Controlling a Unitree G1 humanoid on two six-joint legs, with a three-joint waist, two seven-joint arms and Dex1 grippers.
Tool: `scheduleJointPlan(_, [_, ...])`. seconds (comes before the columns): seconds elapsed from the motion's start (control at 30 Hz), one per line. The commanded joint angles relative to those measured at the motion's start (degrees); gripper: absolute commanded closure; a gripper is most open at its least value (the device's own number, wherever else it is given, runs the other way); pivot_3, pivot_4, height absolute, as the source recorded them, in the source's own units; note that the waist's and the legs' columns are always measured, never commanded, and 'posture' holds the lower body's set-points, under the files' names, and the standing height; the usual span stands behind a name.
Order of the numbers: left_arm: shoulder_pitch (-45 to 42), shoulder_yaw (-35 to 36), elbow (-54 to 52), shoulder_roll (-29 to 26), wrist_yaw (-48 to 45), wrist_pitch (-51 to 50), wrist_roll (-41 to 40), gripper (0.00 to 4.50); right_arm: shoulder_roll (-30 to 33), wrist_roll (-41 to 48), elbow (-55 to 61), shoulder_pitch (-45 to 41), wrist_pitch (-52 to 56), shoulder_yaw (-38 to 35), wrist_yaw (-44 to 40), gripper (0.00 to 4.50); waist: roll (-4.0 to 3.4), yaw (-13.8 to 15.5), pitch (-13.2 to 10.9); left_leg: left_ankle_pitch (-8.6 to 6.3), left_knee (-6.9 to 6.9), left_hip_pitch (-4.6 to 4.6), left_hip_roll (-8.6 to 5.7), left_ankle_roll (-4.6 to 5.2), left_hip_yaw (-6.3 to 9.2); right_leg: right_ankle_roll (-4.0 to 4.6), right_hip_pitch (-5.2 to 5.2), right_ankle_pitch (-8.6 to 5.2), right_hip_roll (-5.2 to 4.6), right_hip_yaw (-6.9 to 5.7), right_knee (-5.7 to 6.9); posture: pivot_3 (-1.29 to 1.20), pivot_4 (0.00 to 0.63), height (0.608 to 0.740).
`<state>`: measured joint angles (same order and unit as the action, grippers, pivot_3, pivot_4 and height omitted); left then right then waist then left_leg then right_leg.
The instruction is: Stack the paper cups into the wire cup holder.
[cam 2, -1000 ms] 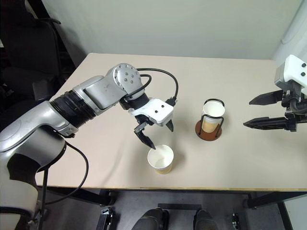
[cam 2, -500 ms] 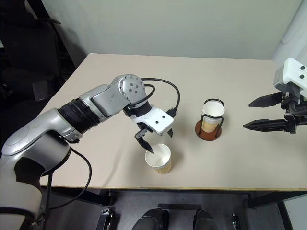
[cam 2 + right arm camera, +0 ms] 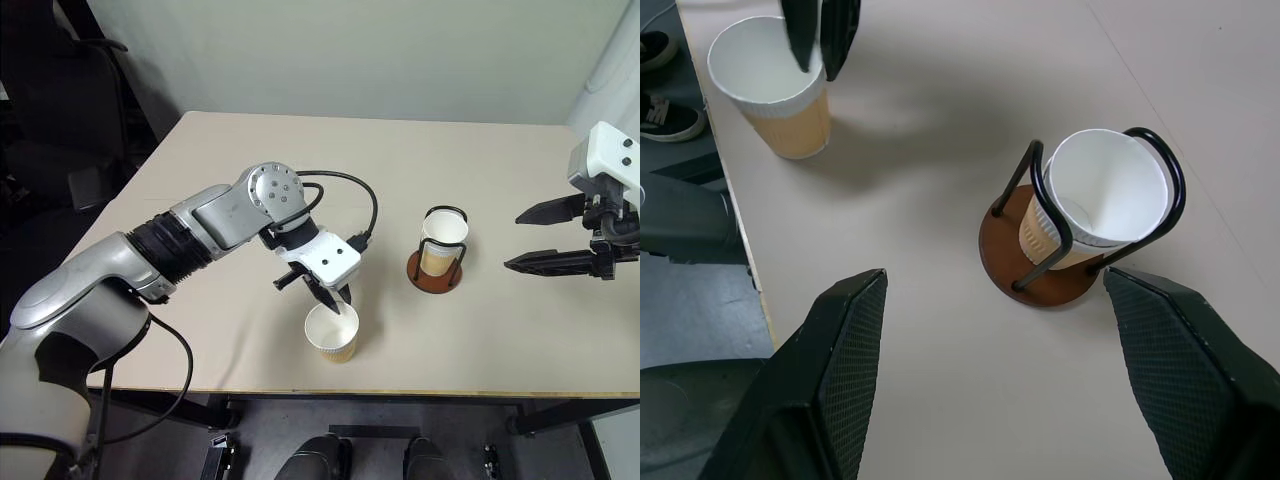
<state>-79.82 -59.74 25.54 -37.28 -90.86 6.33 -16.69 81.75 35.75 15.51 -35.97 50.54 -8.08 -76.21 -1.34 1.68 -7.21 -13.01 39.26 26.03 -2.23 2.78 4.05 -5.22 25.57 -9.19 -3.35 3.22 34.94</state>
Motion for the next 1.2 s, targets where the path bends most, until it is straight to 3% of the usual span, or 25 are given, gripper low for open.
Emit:
scheduleJointPlan(0.03, [-3.18,2.69,5.78,1.14,-1.64,4.37,-0.83,4.45,-0.15,-1.22,-0.91,-1.32,-2.11,-0.79,1.12,0.99,0.00,-0.01,0.00,-0.02,0.01,0.00,0.00,0.07,0.00,0.02,0.00,0.02,0.00,0.00,-0.01,0.00,0.150,0.740])
scheduleJointPlan(0.43, [-7.99,1.57,18.31,0.07,-1.64,10.45,-2.78,4.45,-10.39,-10.24,-11.82,-9.85,-16.09,5.88,2.11,0.99,-0.01,-0.34,0.00,0.08,0.13,0.01,0.01,0.22,-0.01,0.01,0.06,0.35,0.01,0.00,-0.02,0.00,0.150,0.740])
scheduleJointPlan(0.83, [-9.94,1.35,21.19,-0.52,-1.64,8.41,-5.62,4.45,-13.61,-11.28,-18.19,-16.97,-17.64,8.58,-5.03,0.99,-0.01,-0.12,0.00,0.07,0.03,0.08,0.00,0.19,0.00,0.16,0.06,0.28,0.00,-0.03,-0.04,0.00,0.150,0.740])
scheduleJointPlan(1.2, [-10.58,2.68,23.53,0.89,-1.64,7.38,-5.64,4.45,-14.09,-13.54,-18.82,-15.90,-20.16,8.12,-6.15,0.99,-0.01,-0.15,0.00,0.07,-0.01,0.05,0.01,0.13,0.00,0.29,0.07,0.20,0.00,-0.04,-0.04,0.00,0.150,0.740])
